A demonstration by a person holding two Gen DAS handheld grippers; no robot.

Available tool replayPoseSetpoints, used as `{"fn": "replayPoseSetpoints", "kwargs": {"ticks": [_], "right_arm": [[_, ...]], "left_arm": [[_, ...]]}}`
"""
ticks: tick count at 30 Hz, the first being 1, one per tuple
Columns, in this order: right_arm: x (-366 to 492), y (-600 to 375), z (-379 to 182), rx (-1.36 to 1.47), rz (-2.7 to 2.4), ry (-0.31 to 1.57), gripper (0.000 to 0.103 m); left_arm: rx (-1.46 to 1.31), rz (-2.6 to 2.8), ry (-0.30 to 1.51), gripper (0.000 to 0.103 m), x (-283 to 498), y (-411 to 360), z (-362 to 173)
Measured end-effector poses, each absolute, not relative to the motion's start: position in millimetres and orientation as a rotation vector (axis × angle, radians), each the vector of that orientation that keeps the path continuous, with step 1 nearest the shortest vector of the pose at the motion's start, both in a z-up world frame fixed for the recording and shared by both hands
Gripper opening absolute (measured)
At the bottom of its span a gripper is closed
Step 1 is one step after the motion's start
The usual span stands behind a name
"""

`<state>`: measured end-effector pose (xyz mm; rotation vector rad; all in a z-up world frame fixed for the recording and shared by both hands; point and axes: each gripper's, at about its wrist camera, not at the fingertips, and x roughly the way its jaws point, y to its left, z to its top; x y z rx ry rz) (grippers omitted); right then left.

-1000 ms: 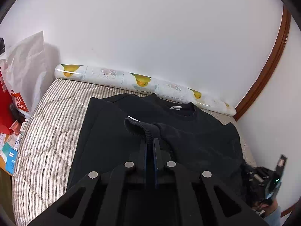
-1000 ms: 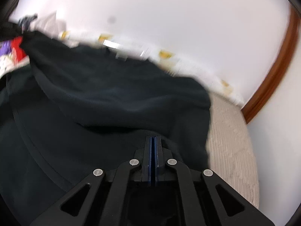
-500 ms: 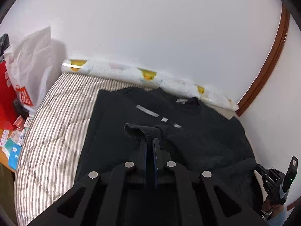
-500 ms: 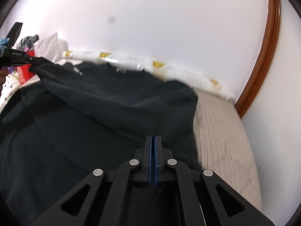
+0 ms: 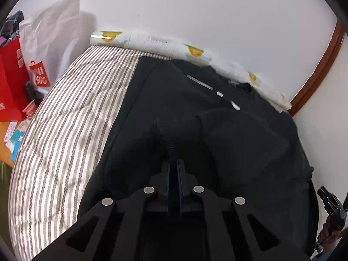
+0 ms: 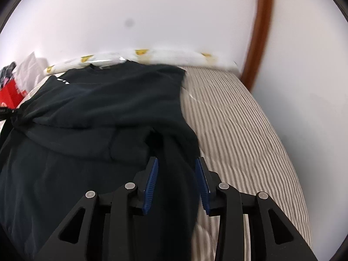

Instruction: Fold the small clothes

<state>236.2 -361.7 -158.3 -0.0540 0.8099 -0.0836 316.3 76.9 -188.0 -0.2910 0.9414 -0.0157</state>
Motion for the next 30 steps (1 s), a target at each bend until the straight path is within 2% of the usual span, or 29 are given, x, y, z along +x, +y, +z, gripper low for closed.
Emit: {"fn": "replayPoseSetpoints", "kwargs": {"ticks": [6, 8, 10, 15, 19, 28, 29, 30], "right_arm": [[205, -371, -176, 0.008, -0.145, 0.87, 0.042], [194, -371, -179, 0.026, -0.151, 0.877, 0.042], [182, -369, -182, 0.033, -0.156, 0.878, 0.042], [151, -364, -187, 0.075, -0.13, 0.878, 0.045], [129, -358, -192, 0.096, -0.085, 0.893, 0.049], [113, -346, -204, 0.104, -0.088, 0.902, 0.049], [113, -344, -203, 0.101, -0.085, 0.903, 0.048], [114, -341, -203, 0.097, -0.077, 0.906, 0.042]], "left_arm": [[-0.238, 0.005, 0.976, 0.01, 282, 69, -187], [-0.233, 0.002, 0.974, 0.017, 269, 68, -185], [-0.232, 0.003, 0.969, 0.031, 252, 68, -180], [-0.183, 0.024, 0.934, 0.042, 204, 65, -169], [-0.171, 0.06, 0.927, 0.043, 167, 69, -170], [-0.206, 0.101, 0.956, 0.043, 100, 80, -194], [-0.208, 0.1, 0.959, 0.043, 97, 79, -196], [-0.213, 0.1, 0.964, 0.043, 94, 79, -198]]}}
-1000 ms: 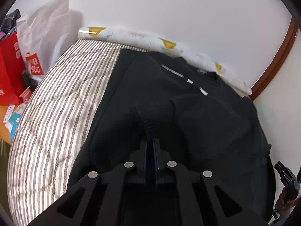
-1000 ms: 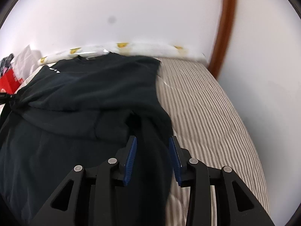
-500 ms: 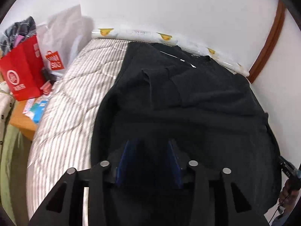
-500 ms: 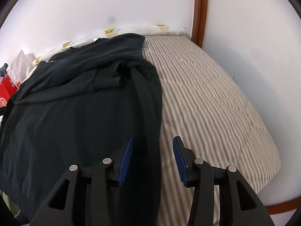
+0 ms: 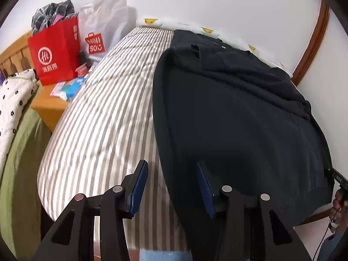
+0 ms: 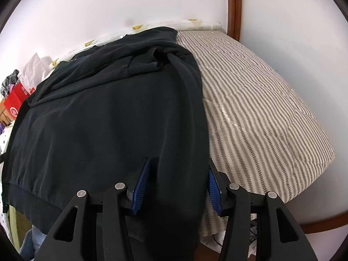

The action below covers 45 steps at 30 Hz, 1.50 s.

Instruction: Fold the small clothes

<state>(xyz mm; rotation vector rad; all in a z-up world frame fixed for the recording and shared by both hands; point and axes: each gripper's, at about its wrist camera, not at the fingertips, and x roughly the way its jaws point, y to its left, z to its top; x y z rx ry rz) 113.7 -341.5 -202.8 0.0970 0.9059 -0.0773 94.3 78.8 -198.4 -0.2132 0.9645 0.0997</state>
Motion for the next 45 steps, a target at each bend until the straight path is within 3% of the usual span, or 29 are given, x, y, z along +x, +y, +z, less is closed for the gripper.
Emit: {"fn": "replayPoseSetpoints", "kwargs": {"ticks": [4, 17, 20, 22, 25, 29, 32, 45], "right_arm": [[115, -334, -201, 0.061, -0.076, 0.903, 0.016], [117, -329, -203, 0.072, -0.073, 0.898, 0.022], [117, -325, -203, 0.051, -0.074, 0.895, 0.014], [117, -324, -202, 0.042, -0.081, 0.897, 0.017], [118, -327, -203, 0.076, -0.075, 0.901, 0.021], [116, -325, -204, 0.075, -0.079, 0.888, 0.021], [116, -320, -203, 0.04, -0.077, 0.879, 0.01], [97, -337, -176, 0.173, -0.025, 0.785, 0.008]], "left_arm": [[-0.198, 0.094, 0.972, 0.044, 90, 71, -200], [-0.125, 0.07, 0.958, 0.047, 77, 50, -202], [-0.116, 0.073, 0.952, 0.031, 76, 49, -201], [-0.114, 0.072, 0.943, 0.018, 77, 50, -202], [-0.166, 0.057, 0.949, 0.01, 78, 55, -202], [-0.213, 0.036, 0.956, 0.007, 83, 58, -202], [-0.236, 0.015, 0.959, 0.007, 86, 59, -201], [-0.338, -0.076, 0.826, 0.006, 90, 66, -153]]}}
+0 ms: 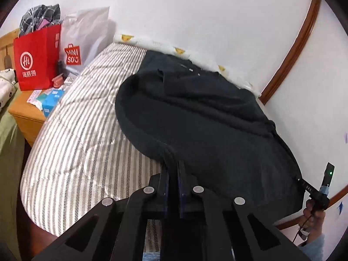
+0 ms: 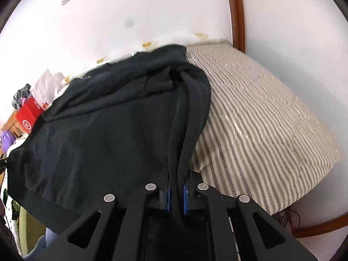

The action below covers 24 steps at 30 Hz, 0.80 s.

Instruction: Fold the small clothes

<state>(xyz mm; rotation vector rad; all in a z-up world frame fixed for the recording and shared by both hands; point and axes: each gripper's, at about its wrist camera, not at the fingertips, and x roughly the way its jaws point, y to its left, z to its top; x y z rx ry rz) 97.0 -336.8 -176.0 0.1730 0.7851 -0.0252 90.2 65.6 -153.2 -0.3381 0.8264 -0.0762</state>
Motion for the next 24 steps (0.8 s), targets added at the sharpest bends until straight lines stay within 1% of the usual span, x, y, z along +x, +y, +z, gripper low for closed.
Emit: {"fn": "replayPoseSetpoints", "kwargs": {"ticks": [7, 12, 18, 24], "right_arm": [[71, -337, -160, 0.227, 0.047, 0.731, 0.007], [71, -334, -147, 0.228, 0.069, 0.705, 0.008], [89, -336, -123, 0.254, 0.084, 0.648, 0.008], [141, -334, -99, 0.242, 0.091, 0.615, 0.008]], "left_arm": [[-0.353, -0.047, 0.824, 0.006, 68, 74, -148], [-0.375, -0.05, 0.799, 0.006, 66, 77, -143], [-0.363, -0.078, 0.772, 0.006, 89, 72, -126], [-0.357, -0.061, 0.733, 0.006, 136, 75, -107]]}}
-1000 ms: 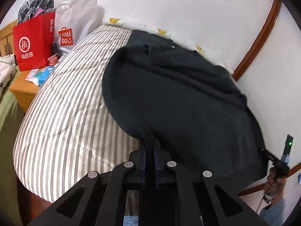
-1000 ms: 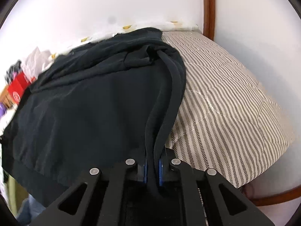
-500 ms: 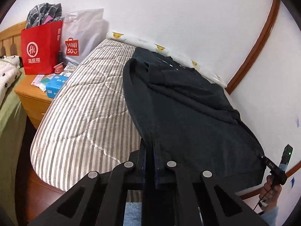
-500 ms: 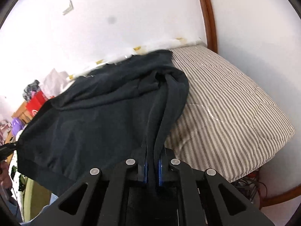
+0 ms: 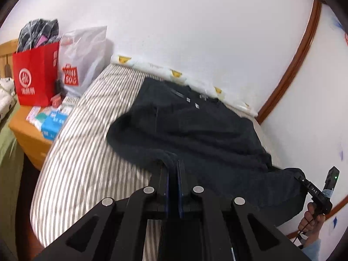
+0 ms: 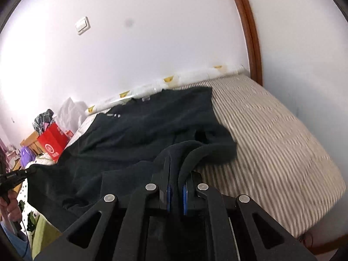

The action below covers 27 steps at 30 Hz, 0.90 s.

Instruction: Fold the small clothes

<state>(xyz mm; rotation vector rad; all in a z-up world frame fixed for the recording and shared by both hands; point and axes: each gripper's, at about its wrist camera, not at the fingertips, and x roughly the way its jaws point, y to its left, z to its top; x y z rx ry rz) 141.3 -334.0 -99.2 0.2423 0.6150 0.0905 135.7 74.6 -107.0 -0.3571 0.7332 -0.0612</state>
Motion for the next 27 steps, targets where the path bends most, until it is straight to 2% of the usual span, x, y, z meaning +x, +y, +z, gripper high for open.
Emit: {"fn": "replayPoseSetpoints", "kwargs": {"ticks": [6, 14, 21, 27], "right_arm": [[201, -333, -82, 0.259, 0.098, 0.582, 0.008], [285, -331, -87, 0.287, 0.1, 0.58, 0.008], [337, -332, -118, 0.24, 0.024, 0.647, 0.008], [357, -328, -151, 0.143, -0.02, 0.765, 0.009]], "left_arm": [[-0.358, -0.031, 0.705, 0.006, 193, 85, -91], [-0.298, -0.009, 0.714, 0.006, 267, 87, -93], [-0.259, 0.05, 0.794, 0.006, 325, 88, -124], [-0.179, 0.098, 0.866, 0.007, 339, 82, -151]]}}
